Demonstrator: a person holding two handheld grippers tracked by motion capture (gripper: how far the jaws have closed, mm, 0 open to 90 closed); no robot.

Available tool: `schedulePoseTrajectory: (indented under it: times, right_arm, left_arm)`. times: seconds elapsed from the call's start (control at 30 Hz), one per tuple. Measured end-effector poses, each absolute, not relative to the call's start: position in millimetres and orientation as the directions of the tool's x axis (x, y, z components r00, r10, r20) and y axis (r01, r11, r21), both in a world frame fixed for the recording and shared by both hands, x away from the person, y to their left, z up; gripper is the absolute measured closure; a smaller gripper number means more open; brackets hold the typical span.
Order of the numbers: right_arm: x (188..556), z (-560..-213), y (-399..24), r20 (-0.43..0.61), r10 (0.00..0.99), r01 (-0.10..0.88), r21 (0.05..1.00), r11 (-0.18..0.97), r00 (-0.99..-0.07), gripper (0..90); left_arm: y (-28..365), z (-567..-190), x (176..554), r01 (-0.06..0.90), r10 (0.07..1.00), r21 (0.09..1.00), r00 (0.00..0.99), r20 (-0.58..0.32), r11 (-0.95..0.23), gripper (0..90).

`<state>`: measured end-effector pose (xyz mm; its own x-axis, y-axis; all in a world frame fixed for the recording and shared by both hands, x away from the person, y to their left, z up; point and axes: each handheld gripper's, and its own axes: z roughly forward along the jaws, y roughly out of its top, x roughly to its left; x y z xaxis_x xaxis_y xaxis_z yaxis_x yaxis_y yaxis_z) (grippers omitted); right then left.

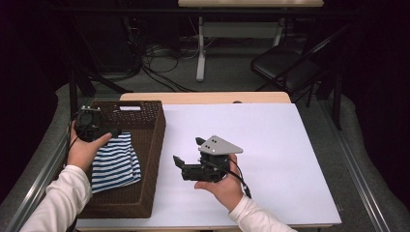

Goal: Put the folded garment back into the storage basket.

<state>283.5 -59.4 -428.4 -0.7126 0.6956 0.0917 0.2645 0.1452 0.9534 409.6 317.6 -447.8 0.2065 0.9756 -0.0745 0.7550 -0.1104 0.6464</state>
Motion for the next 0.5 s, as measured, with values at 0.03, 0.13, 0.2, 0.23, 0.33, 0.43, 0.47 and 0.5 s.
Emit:
schedulePoseTrajectory:
  times: [0.03,0.13,0.2,0.23,0.33,0.43,0.47,0.5]
  right_arm:
    - [283.4,-428.5,-60.8,0.09,0.696,0.264,0.953,0.147,-0.712,14.3]
    - [281.9,-429.4,-67.1,0.089,0.703,0.265,0.953,0.146,-0.706,14.3]
    - [281.6,-430.1,-71.6,0.085,0.708,0.262,0.954,0.145,-0.701,14.3]
    - [281.6,-430.3,-73.6,0.083,0.71,0.261,0.954,0.146,-0.699,14.3]
    - [281.4,-431.8,-82.5,0.077,0.725,0.259,0.955,0.142,-0.685,14.3]
    - [281.9,-433.0,-90.1,0.08,0.735,0.266,0.954,0.14,-0.673,14.3]
    - [281.6,-433.5,-93.3,0.082,0.738,0.269,0.953,0.138,-0.669,14.3]
    - [281.2,-433.8,-95.4,0.082,0.74,0.269,0.953,0.137,-0.667,14.3]
  left_arm:
    - [316.7,-446.5,407.8,0.75,0.973,0.652,0.215,-0.088,-0.107,0.1]
    - [314.2,-443.9,403.0,0.736,0.965,0.668,0.241,-0.106,-0.111,0.1]
    - [311.0,-442.4,399.0,0.725,0.958,0.678,0.264,-0.109,-0.123,0.1]
    - [309.0,-441.8,396.7,0.72,0.953,0.682,0.28,-0.116,-0.128,0.1]
    - [302.4,-439.6,389.3,0.698,0.942,0.7,0.315,-0.116,-0.147,0.1]
    - [295.0,-437.6,382.4,0.686,0.935,0.705,0.343,-0.094,-0.181,0.1]
    - [293.1,-437.1,380.7,0.682,0.933,0.707,0.349,-0.09,-0.187,0.1]
    - [290.8,-435.9,378.2,0.678,0.929,0.709,0.359,-0.088,-0.195,0.1]
